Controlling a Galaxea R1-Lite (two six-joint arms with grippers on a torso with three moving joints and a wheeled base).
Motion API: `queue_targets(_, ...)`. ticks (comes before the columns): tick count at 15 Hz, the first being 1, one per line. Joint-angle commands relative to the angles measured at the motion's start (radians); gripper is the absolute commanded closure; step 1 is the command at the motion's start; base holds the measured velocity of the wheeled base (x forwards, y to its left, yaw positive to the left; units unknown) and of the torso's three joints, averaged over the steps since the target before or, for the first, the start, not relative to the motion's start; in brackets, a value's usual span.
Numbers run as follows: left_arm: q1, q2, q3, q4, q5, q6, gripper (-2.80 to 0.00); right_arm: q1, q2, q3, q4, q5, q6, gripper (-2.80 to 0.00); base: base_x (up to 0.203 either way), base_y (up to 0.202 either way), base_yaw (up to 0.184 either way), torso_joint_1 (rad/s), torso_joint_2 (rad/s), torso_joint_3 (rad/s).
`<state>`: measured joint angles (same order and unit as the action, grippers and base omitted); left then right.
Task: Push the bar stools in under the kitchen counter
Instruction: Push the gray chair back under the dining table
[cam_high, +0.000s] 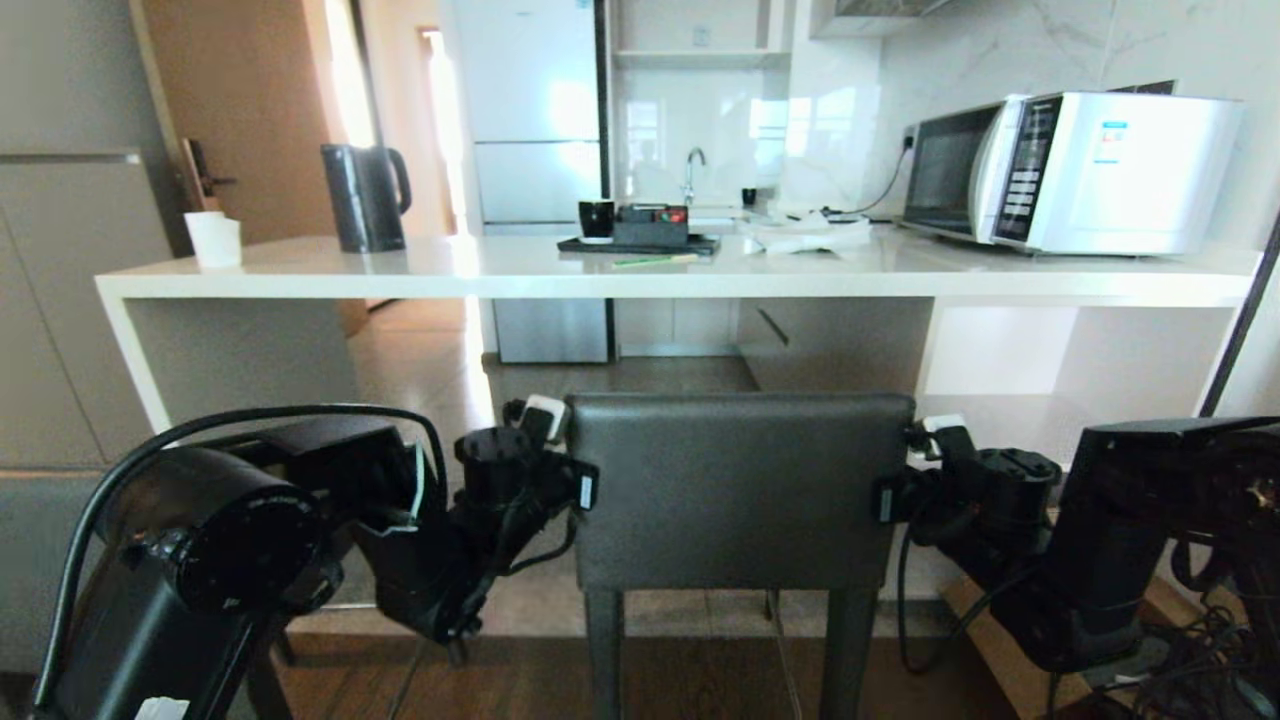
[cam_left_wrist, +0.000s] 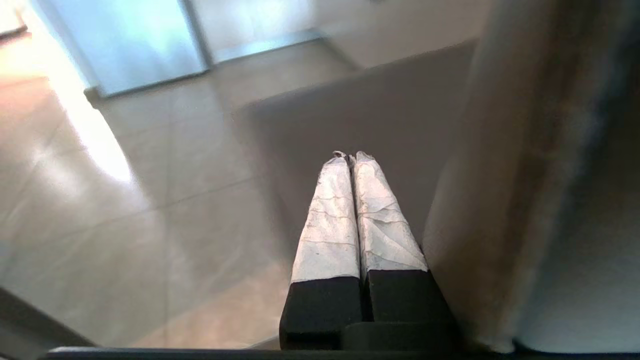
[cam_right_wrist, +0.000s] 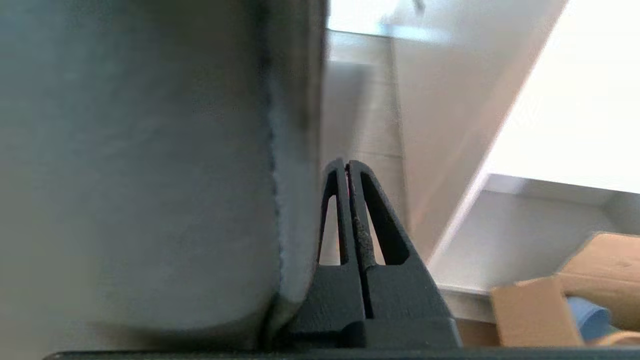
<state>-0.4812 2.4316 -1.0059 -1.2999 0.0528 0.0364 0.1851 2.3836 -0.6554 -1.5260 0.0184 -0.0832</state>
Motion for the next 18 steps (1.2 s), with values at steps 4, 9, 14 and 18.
queue_targets(4,0.049,0.043,-0.103,0.085,0.009,0.006,0.0,-0.007,-0.018,-0.014,-0.004,-0.006,-0.001,0.0,0.0,0.0,0.0,0.0,0.0,0.0)
queue_targets(9,0.039,0.032,-0.066,0.054,0.009,0.005,0.0,-0.009,0.002,-0.101,0.036,-0.009,0.0,0.0,0.0,0.0,0.0,0.0,0.0,0.0)
queue_targets(14,0.039,0.041,-0.079,0.064,0.009,0.008,0.0,-0.006,0.007,-0.146,0.077,-0.009,0.0,0.0,0.012,0.0,0.001,-0.001,0.0,0.0)
queue_targets(18,0.045,0.043,-0.084,0.064,0.009,0.008,0.0,-0.001,0.017,-0.156,0.078,-0.009,-0.001,0.0,0.18,0.0,0.001,-0.001,0.0,0.001)
